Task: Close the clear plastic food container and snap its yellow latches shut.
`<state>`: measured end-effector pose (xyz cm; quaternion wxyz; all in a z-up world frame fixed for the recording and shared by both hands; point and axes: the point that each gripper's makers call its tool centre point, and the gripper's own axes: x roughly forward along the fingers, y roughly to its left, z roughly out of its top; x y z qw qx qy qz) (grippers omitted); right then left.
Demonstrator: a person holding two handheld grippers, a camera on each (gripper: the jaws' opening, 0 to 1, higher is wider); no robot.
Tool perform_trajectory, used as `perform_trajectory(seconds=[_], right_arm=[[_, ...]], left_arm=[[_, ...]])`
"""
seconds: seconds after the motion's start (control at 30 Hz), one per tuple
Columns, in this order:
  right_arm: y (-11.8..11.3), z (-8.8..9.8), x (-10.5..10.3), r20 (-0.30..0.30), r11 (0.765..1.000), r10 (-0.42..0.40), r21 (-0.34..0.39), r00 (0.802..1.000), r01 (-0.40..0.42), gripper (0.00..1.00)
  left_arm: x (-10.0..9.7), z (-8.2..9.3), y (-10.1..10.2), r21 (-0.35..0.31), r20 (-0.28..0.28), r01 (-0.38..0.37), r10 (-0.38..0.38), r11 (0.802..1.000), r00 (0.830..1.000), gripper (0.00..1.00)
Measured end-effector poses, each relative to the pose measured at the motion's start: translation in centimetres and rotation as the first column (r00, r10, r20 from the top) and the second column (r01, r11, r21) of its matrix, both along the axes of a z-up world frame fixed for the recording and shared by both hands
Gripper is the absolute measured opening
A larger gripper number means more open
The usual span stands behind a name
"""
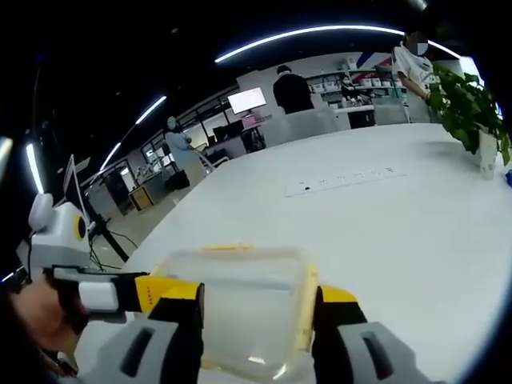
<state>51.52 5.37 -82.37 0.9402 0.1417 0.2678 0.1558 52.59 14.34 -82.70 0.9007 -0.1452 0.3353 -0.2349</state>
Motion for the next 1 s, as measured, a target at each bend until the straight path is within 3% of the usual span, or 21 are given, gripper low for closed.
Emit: perform_trajectory(seconds=[0.3,0.4,0.5,0.63,0.73,0.83,1.0], right_arm=[[-0.2,0.1,-0.1,-0.020,1.000,0.011,0.021,1.000,-0.010,0.53],[-0.2,0.0,-0.3,-0.034,0.999,0.017,0.036,0.999,-0.016,0.53],[-0.4,0.4,-0.4,-0.027,0.999,-0.001,0.047,1.000,0.002,0.58],[-0.1,0.8,-0.3,-0.016,0.998,0.002,0.071,1.000,-0.001,0.70],[0.2,1.1,-0.2,-0.002,0.995,0.002,0.096,1.000,-0.002,0.79],[0.0,1.5,0.0,0.007,0.992,-0.014,0.125,1.000,0.013,0.87],[-0.6,1.9,0.3,0.019,0.988,-0.039,0.153,0.999,0.035,0.99]], left_arm=[[-0.1,-0.2,0.1,-0.026,-0.012,-0.023,0.022,0.999,1.000,0.62],[0.3,0.2,0.5,0.010,0.035,-0.019,0.019,1.000,0.999,0.61],[0.2,0.4,0.9,0.008,0.031,-0.031,0.030,0.999,0.999,0.59],[0.5,0.6,1.5,-0.031,0.016,-0.061,0.061,0.998,0.998,0.68],[0.7,1.1,1.8,-0.031,0.050,-0.064,0.065,0.997,0.997,0.72],[1.0,2.0,2.2,-0.099,0.068,-0.099,0.106,0.990,0.992,0.75],[1.3,2.1,3.4,-0.105,0.088,-0.146,0.155,0.984,0.984,0.95]])
